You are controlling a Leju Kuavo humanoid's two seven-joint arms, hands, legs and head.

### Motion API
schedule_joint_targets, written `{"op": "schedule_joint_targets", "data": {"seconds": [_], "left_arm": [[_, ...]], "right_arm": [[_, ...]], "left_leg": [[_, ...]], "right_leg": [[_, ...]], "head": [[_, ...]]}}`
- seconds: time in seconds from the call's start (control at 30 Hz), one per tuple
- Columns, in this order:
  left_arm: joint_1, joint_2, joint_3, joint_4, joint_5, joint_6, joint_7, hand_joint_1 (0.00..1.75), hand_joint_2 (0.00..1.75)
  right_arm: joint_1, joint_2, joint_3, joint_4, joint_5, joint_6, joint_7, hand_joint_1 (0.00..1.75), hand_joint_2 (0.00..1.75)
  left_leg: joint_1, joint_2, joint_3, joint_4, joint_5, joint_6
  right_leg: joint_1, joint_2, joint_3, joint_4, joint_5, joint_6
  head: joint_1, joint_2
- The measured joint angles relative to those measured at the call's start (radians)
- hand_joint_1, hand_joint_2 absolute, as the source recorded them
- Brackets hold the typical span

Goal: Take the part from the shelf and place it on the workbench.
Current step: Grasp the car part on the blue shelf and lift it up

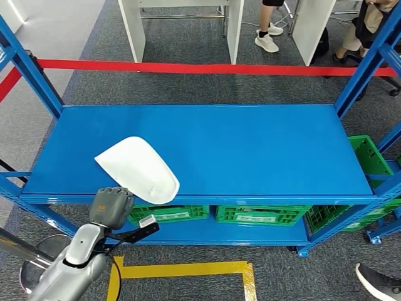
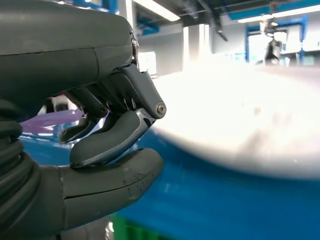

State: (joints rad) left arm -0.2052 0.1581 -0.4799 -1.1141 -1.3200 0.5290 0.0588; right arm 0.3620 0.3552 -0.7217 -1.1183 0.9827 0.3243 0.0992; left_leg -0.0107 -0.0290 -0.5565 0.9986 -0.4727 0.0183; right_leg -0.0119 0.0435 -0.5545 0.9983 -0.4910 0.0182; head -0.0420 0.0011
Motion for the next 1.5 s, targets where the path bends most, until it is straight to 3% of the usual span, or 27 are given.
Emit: {"op": "schedule_joint_targets", "data": {"seconds": [0.13, 0.17, 0.27, 0.3, 0.8, 0.97, 1.17, 1.5], "left_arm": [[0.019, 0.003, 0.001, -0.094, 0.054, 0.002, -0.03, 1.75, 1.75], [0.024, 0.003, 0.001, -0.115, 0.059, 0.001, -0.033, 1.5, 1.75], [0.033, 0.004, 0.001, -0.164, 0.076, -0.003, -0.038, 0.2, 1.75], [0.035, 0.004, 0.001, -0.178, 0.085, -0.004, -0.042, 0.01, 1.75], [0.12, 0.016, 0.013, -0.365, 0.214, -0.019, -0.083, 0.0, 1.75], [0.178, 0.031, 0.023, -0.457, 0.298, -0.097, -0.101, 0.0, 1.75], [0.243, 0.058, 0.029, -0.572, 0.445, -0.253, -0.12, 0.0, 1.75], [0.278, 0.069, 0.029, -0.647, 0.473, -0.28, -0.126, 0.0, 1.75]], "right_arm": [[0.02, 0.0, 0.024, -0.021, -0.034, -0.004, 0.018, 0.0, 0.0], [0.024, 0.0, 0.029, -0.025, -0.039, -0.005, 0.021, 0.0, 0.0], [0.03, 0.0, 0.043, -0.034, -0.049, -0.008, 0.026, 0.0, 0.0], [0.031, 0.0, 0.046, -0.036, -0.053, -0.01, 0.028, 0.0, 0.0], [0.08, 0.0, 0.127, -0.086, -0.149, -0.041, 0.099, 0.0, 0.0], [0.107, 0.0, 0.156, -0.119, -0.201, -0.051, 0.133, 0.0, 0.0], [0.128, 0.0, 0.19, -0.146, -0.242, -0.072, 0.15, 0.0, 0.0], [0.131, 0.0, 0.199, -0.151, -0.254, -0.081, 0.152, 0.0, 0.0]], "left_leg": [[0.0, 0.0, 0.0, 0.0, 0.0, 0.0], [0.0, 0.0, 0.0, 0.0, 0.0, 0.0], [0.0, 0.0, -0.001, 0.0, -0.001, 0.0], [0.0, 0.001, -0.001, 0.0, -0.001, 0.0], [0.0, 0.001, -0.001, 0.0, -0.003, 0.0], [0.0, 0.002, -0.001, 0.0, -0.005, 0.0], [0.0, 0.002, -0.001, 0.0, -0.005, 0.0], [0.0, 0.002, -0.001, 0.0, -0.006, 0.0]], "right_leg": [[0.0, 0.001, 0.0, 0.0, 0.0, 0.0], [0.0, 0.001, 0.0, 0.0, 0.0, 0.0], [0.0, 0.001, 0.0, 0.0, -0.001, 0.0], [0.0, 0.001, -0.001, 0.0, -0.001, 0.0], [0.0, 0.002, -0.001, 0.0, -0.003, 0.0], [0.0, 0.002, -0.001, 0.0, -0.004, 0.0], [0.0, 0.002, -0.001, 0.0, -0.005, -0.001], [0.0, 0.003, -0.001, 0.0, -0.005, -0.001]], "head": [[0.0, 0.0], [0.0, 0.0], [0.0, 0.0], [0.0, 0.0], [0.0, 0.0], [0.0, 0.0], [0.0, 0.0], [0.0, 0.0]]}}
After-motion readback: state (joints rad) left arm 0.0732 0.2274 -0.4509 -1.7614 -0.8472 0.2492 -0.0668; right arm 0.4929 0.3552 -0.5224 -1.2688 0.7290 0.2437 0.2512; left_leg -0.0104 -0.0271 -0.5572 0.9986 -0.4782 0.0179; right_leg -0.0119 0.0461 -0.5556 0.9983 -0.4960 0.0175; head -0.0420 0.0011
